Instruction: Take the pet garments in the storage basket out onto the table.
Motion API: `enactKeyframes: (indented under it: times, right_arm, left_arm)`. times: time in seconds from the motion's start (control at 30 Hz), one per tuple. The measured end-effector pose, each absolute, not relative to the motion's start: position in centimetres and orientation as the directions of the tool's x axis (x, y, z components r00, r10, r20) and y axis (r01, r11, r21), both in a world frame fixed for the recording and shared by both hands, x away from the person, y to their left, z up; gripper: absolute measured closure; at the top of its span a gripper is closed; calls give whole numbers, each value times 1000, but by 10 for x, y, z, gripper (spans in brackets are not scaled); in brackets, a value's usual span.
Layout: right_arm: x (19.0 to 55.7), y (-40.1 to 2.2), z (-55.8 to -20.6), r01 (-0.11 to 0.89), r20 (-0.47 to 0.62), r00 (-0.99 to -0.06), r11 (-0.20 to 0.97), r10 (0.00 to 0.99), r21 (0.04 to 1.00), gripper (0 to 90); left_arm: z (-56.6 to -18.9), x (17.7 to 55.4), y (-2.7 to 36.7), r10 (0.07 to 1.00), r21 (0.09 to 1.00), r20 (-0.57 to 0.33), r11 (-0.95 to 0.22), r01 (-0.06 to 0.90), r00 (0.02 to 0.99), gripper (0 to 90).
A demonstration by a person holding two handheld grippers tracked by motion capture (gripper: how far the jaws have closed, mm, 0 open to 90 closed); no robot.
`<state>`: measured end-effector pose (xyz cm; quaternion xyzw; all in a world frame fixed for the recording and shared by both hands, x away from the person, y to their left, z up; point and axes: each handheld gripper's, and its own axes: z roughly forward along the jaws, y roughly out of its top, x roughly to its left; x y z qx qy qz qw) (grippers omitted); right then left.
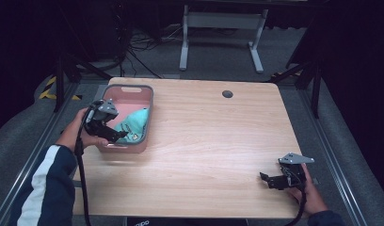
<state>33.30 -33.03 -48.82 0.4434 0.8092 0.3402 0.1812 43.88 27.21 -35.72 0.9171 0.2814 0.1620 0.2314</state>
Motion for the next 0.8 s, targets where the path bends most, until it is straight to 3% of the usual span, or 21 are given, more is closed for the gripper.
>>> enactKeyframes:
  times: [0.3,0.43,0.67,0.8]
  right_arm:
    - [333,-330,-488,594,8,-541,375,841,711,7]
    - [333,-330,-488,594,8,-541,376,841,711,7]
    - [333,-330,-488,594,8,-541,375,841,711,7]
    - [333,-330,-488,594,8,-541,375,841,711,7]
  left_arm:
    - [-373,481,253,569,414,103,-770,485,816,194]
    - [-394,496,233,566,285,97,-804,522,819,194]
    - [-411,509,223,587,203,98,-803,561,804,169]
    - [-430,517,225,605,95,94,-796,598,791,162]
